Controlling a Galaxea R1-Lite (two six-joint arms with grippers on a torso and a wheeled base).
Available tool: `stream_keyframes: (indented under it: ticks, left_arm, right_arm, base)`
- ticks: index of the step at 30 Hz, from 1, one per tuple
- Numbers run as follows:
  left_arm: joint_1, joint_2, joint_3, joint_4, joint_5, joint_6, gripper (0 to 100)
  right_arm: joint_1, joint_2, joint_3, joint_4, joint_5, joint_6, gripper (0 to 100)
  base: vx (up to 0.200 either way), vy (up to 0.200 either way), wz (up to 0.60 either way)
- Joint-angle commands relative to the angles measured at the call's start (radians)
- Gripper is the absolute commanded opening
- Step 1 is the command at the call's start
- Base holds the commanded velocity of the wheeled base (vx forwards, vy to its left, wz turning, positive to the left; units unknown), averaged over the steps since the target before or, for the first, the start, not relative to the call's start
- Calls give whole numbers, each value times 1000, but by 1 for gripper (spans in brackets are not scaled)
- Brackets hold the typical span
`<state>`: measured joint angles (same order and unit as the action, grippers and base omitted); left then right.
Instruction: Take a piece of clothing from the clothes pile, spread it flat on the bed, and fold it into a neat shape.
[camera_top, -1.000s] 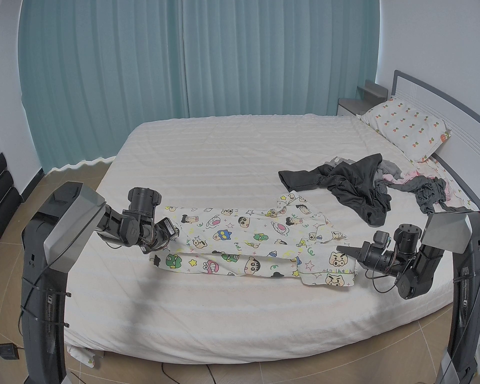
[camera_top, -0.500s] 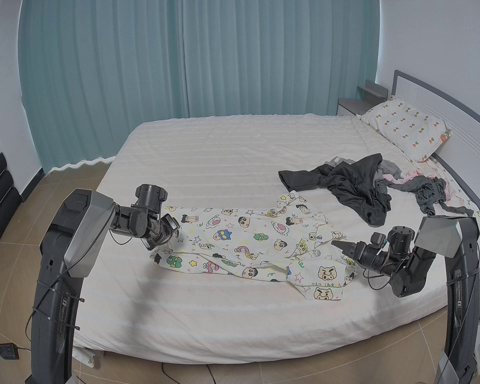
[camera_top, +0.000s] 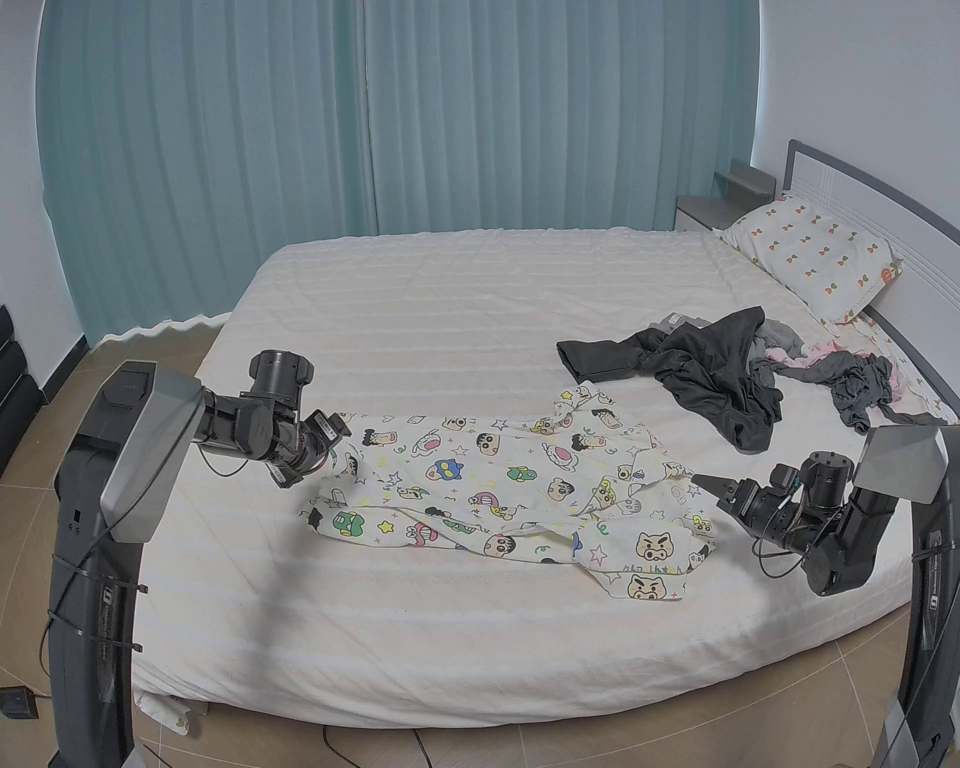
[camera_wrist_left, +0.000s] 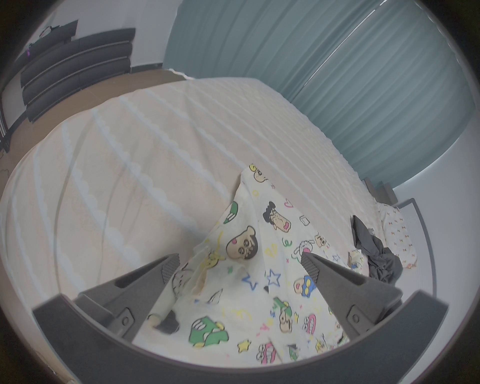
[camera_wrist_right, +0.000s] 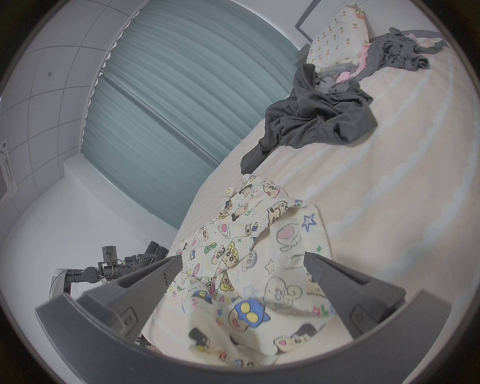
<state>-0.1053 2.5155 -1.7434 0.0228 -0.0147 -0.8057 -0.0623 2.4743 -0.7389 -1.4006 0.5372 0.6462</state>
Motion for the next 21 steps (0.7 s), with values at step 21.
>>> stream_keyframes:
  ticks: [21]
  left_arm:
    - [-40, -520, 1159, -793, -306, -168, 100]
  right_arm:
    - [87, -78, 385, -123, -51, -26, 100]
  base:
    - [114, 0, 0]
